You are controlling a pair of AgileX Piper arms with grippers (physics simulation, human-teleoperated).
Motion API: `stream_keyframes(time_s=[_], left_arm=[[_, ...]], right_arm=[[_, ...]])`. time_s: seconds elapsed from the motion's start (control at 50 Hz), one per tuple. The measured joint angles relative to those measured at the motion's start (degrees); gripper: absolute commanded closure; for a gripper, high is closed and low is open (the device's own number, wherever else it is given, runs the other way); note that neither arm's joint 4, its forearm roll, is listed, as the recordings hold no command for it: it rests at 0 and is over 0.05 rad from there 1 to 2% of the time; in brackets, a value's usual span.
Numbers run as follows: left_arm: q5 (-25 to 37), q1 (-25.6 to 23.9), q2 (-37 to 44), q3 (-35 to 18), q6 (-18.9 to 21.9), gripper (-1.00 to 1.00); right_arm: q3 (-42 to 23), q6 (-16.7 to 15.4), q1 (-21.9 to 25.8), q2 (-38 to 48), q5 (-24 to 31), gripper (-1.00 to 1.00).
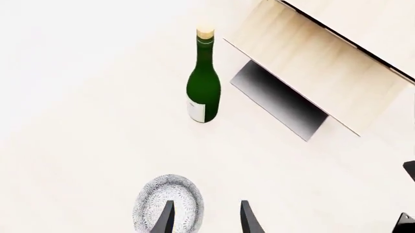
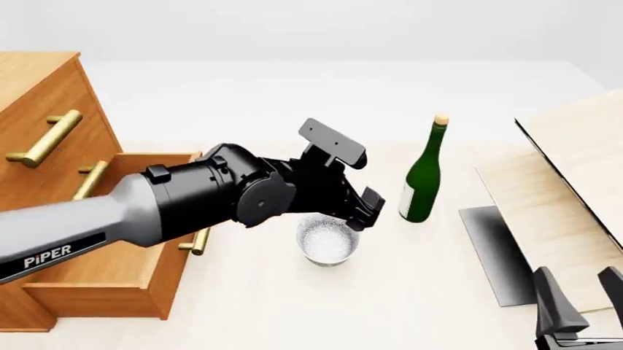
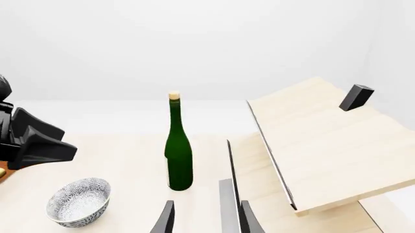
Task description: Put the bowl in the bottom drawer of the cabinet.
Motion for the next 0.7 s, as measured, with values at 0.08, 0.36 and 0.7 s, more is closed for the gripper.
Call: stream_keyframes(time_s=[0.08, 0.36, 0.7], left_arm=[[-0.1, -0.5, 1.1, -0.3, -0.6, -1.00], [0.4, -0.7, 5.1, -1.7, -1.9, -1.00], [0.2, 1.5, 8.6, -2.9, -2.1, -1.00]], right_arm=[[0.0, 0.0, 0.0, 0.0, 0.0, -1.00], [0.0, 0.0, 0.0, 0.0, 0.0, -1.00], [0.0, 0.0, 0.0, 0.0, 0.0, -1.00]])
